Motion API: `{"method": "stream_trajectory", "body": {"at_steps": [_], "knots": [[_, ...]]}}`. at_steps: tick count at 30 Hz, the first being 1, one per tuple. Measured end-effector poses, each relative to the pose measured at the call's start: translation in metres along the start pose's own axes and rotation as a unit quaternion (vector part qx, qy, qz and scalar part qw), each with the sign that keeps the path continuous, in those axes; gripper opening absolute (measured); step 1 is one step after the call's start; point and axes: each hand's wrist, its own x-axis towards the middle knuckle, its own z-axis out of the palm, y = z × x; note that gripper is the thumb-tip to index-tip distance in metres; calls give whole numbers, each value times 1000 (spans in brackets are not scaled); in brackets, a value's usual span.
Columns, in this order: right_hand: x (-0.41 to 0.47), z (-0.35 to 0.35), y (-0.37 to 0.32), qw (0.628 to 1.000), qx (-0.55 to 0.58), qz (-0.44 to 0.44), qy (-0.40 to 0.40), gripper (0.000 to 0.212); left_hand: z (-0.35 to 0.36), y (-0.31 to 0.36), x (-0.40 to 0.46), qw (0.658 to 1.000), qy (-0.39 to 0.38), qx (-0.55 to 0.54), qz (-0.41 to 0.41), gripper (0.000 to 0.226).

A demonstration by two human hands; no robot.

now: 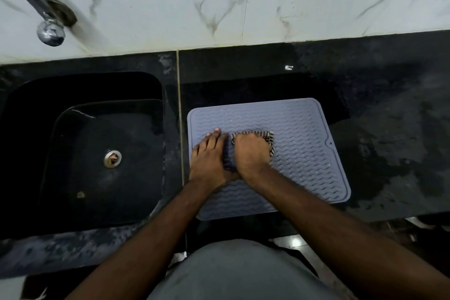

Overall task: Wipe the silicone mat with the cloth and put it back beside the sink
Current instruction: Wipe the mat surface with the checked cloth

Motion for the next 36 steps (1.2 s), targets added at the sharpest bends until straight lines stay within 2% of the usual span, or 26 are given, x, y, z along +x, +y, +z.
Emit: {"method": "stream_trajectory", "body": {"at_steps": [4,8,11,14,18,21,25,29,31,33,36], "knots": [[-4,-2,-15,1000,-22,-9,14,10,2,-5,1,1000,-4,-16,19,124],[-11,0,-15,999,-39,-16,-7,9,-21,-24,-3,993,-19,-108,52,127],[-11,5,-20,997,-76,-10,-9,10,-34,-57,-14,997,13,-53,46,125],[-7,5,-33,994,-109,-3,-7,11,-29,-73,-22,999,-13,21,35,126],[-8,2,-56,990,-139,-21,-8,11,-31,-72,-17,998,-13,41,34,131],[-12,1,-83,991,-119,-53,6,17,-34,-76,-20,998,-2,39,45,125],[-17,7,-111,991,-92,-93,35,22,-37,-72,-24,997,2,41,65,106],[-18,11,-106,993,-46,-95,43,21,-32,-77,-20,997,14,29,70,98],[-20,21,-99,992,-22,-107,55,29,-28,-79,-18,997,17,28,77,95],[-22,30,-89,990,10,-120,72,41,-27,-78,-19,998,21,13,63,110],[-22,29,-75,985,12,-165,55,54,-29,-78,-20,999,7,-19,35,137]]}}
